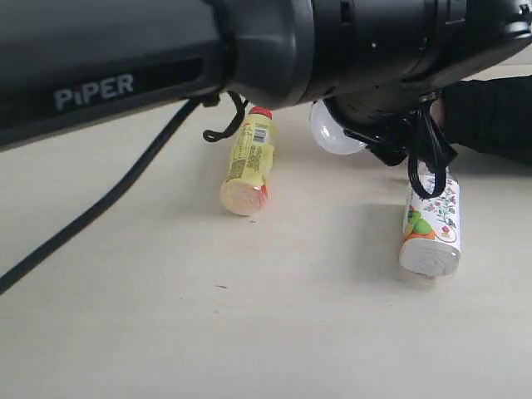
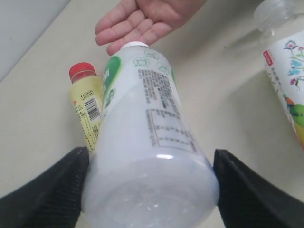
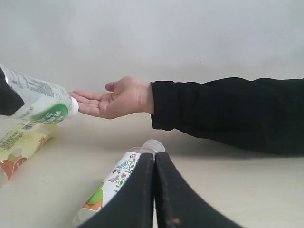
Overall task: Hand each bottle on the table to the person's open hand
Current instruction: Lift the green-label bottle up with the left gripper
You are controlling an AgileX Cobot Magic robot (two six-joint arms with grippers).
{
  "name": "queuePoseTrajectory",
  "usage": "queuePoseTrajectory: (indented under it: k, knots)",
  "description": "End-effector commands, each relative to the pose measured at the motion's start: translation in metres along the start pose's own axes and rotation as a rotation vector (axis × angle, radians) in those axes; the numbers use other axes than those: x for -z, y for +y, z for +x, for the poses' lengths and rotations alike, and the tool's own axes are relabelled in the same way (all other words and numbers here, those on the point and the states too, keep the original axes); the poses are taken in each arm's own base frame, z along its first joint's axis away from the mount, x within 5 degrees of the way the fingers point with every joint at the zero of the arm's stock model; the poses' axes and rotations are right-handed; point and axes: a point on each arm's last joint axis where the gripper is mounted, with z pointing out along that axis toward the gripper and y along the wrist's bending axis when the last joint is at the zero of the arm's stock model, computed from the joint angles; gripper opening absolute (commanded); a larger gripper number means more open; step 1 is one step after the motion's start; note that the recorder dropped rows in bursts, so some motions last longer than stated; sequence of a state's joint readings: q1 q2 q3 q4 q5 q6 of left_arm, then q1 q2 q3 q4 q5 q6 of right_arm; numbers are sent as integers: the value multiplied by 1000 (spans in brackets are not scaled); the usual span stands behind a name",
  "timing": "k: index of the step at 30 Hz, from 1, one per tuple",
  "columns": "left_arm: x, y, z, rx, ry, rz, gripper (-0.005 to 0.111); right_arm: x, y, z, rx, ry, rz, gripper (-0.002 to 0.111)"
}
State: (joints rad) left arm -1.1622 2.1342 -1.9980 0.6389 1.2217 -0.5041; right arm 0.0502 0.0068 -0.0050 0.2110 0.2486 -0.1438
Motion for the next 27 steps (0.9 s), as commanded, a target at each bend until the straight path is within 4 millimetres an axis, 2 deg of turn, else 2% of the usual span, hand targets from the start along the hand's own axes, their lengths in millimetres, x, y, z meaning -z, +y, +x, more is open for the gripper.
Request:
queuePoseTrajectory:
  k: [1, 6, 13, 17, 21, 24, 27]
  knots:
    - [25, 4, -2, 12, -50, 17, 0, 0, 0, 1, 1, -10, 5, 0]
    - [43, 7, -3, 18, -84, 34, 0, 0, 0, 1, 1, -10, 5, 0]
    - [46, 13, -14, 87, -207, -25, 0, 0, 0, 1, 1, -10, 5, 0]
    - [43, 12, -23, 140, -306, -50, 0, 0, 0, 1, 1, -10, 5, 0]
    - [37, 4, -32, 181, -400, -1, 0, 0, 0, 1, 1, -10, 5, 0]
    - [26, -1, -36, 214, -450, 7, 0, 0, 0, 1, 1, -10, 5, 0]
    - [10, -3, -39, 236, -497, -58, 0, 0, 0, 1, 1, -10, 5, 0]
